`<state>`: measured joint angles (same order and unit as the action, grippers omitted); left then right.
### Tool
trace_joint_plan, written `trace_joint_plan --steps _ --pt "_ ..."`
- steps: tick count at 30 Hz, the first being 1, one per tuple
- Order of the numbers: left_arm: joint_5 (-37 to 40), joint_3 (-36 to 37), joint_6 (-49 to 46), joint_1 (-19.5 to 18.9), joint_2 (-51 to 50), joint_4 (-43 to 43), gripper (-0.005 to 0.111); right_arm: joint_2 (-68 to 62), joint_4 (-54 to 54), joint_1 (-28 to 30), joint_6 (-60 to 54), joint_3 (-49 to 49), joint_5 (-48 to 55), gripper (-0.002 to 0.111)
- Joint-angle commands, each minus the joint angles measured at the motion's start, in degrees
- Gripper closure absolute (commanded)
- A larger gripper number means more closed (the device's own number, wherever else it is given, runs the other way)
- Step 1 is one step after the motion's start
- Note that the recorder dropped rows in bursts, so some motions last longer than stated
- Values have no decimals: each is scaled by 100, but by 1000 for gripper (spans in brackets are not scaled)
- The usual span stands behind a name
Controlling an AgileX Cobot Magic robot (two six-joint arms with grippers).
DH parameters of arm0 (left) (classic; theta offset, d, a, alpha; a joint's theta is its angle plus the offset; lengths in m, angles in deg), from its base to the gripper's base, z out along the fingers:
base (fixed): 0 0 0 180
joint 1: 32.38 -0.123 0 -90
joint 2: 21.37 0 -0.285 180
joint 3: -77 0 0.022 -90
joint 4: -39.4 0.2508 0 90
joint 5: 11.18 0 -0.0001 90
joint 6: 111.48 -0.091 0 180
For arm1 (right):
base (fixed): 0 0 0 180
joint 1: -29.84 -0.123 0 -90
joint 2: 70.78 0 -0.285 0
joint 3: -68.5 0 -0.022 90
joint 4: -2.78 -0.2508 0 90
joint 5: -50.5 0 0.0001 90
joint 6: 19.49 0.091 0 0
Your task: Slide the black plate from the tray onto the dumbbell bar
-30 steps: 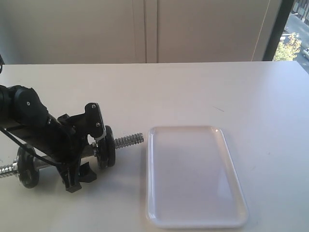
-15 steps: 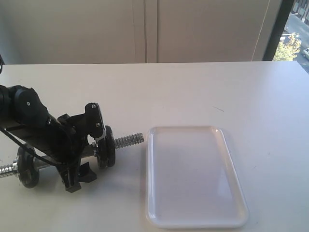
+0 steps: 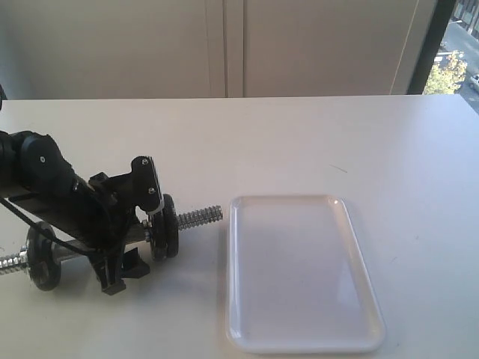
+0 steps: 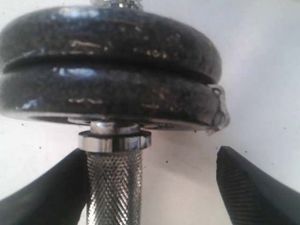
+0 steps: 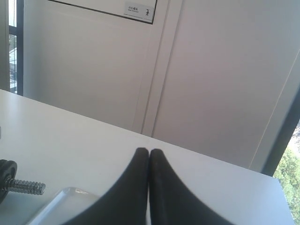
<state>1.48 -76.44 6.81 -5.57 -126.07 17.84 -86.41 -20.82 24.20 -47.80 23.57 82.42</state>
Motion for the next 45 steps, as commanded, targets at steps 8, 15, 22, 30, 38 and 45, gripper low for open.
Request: trace_joint_plan --steps 8,15,22,30,38,45 --pt "15 -11 47 19 60 -21 30 38 23 -10 12 -41 -26 108" --pt "-53 -11 47 19 175 -21 30 38 23 -10 12 -41 -26 108" --pt "68 -11 47 -170 245 -21 30 38 23 -10 12 -41 -38 108" --pt "294 -11 70 -212 493 -21 30 38 23 -10 12 -41 -38 108" --pt "1109 -11 468 -212 1266 523 32 38 38 -105 12 -41 -46 108" --pt "1834 -110 3087 -212 2667 1949 69 38 118 -249 12 -41 -44 108"
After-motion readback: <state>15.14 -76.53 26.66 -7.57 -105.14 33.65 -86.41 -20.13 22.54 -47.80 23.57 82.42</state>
